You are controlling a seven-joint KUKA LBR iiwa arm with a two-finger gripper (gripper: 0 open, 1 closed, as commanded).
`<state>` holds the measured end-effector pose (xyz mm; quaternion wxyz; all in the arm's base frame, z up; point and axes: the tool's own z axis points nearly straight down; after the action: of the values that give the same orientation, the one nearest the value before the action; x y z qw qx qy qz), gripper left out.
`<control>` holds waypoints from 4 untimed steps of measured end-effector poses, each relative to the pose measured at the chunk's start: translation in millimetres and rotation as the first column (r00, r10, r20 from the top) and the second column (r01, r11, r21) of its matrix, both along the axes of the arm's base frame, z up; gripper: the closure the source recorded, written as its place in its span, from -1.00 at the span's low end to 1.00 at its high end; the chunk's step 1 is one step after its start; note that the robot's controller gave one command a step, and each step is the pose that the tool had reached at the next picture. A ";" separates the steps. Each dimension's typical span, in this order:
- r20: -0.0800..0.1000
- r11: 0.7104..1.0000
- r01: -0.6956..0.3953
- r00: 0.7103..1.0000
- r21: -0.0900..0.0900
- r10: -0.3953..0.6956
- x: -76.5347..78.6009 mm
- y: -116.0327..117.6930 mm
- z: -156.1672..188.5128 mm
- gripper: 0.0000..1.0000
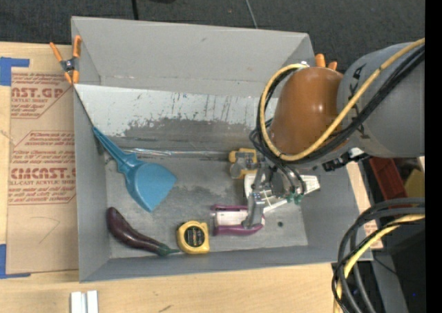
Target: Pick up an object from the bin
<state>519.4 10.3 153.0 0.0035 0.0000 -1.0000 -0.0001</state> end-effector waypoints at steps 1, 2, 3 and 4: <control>0.008 1.000 0.000 1.000 0.000 0.000 1.9 0.0 4.3 -1.00; 0.007 1.000 -0.031 0.999 0.000 0.031 -21.4 -13.4 -60.8 -1.00; -0.001 0.999 -0.039 0.999 0.000 0.039 -29.9 -14.3 -46.0 -1.00; 0.009 1.000 -0.019 1.000 0.001 0.019 -27.6 -15.5 -5.0 -1.00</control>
Offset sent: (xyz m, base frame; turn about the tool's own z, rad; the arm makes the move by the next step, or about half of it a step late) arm -0.0305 -0.0185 -0.0830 -0.0406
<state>491.9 -5.2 148.0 -0.0010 0.0097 -1.0000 -0.0004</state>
